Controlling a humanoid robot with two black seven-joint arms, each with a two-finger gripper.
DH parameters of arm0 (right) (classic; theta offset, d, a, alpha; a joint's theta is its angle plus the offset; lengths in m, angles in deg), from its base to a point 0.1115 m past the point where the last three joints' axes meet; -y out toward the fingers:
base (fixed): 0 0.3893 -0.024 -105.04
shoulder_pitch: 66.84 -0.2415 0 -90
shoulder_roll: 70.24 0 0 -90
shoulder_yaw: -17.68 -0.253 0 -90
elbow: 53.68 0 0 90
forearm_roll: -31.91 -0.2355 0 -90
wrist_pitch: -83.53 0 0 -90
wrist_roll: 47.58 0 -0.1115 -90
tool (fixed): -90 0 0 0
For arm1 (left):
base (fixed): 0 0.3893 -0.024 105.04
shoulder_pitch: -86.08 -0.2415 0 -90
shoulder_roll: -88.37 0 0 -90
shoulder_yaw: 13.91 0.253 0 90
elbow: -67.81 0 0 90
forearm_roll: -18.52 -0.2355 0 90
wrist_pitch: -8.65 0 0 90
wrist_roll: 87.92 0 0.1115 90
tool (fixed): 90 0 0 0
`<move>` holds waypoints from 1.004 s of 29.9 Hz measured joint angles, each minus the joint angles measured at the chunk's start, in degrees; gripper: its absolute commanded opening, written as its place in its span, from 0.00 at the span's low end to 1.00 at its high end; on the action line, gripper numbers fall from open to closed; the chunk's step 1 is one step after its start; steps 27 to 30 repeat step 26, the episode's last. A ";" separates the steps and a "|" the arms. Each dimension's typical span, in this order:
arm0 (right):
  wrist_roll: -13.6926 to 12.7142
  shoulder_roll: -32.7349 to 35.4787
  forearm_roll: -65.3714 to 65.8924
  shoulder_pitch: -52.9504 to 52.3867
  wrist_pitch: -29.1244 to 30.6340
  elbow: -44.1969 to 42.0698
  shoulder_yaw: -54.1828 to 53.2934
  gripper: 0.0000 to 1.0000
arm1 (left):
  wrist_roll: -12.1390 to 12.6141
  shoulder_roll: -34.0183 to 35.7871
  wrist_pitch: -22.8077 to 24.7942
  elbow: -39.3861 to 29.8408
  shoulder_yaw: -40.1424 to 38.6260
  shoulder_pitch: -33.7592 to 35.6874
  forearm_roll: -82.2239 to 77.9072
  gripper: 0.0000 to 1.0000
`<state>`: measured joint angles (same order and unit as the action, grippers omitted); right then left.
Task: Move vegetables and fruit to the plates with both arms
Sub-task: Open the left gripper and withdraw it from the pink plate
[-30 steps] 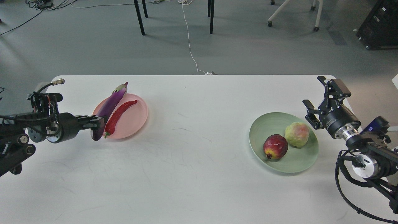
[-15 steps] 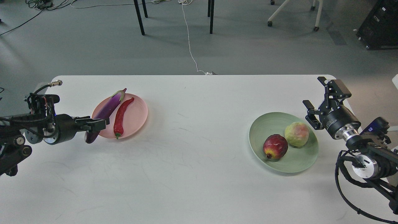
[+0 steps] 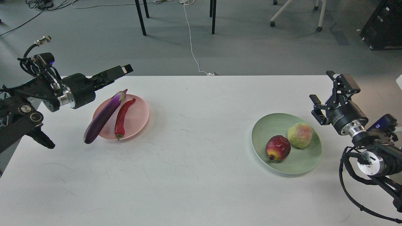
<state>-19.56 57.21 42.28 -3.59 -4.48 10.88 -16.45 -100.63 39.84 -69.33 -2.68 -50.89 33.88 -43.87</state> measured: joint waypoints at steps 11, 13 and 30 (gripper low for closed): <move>-0.01 -0.61 -0.55 -0.74 0.36 0.41 0.35 0.99 | -0.49 -17.52 -8.90 -0.38 -14.28 -13.84 17.97 0.98; -0.01 -0.63 -0.79 -0.74 1.87 0.41 0.34 0.99 | -0.33 -19.97 -8.45 -0.26 -17.84 -16.61 18.07 0.98; -0.02 -0.48 -4.26 -0.32 13.11 0.27 -0.18 0.99 | 0.17 -24.49 -0.27 0.14 -29.67 -25.51 22.63 0.98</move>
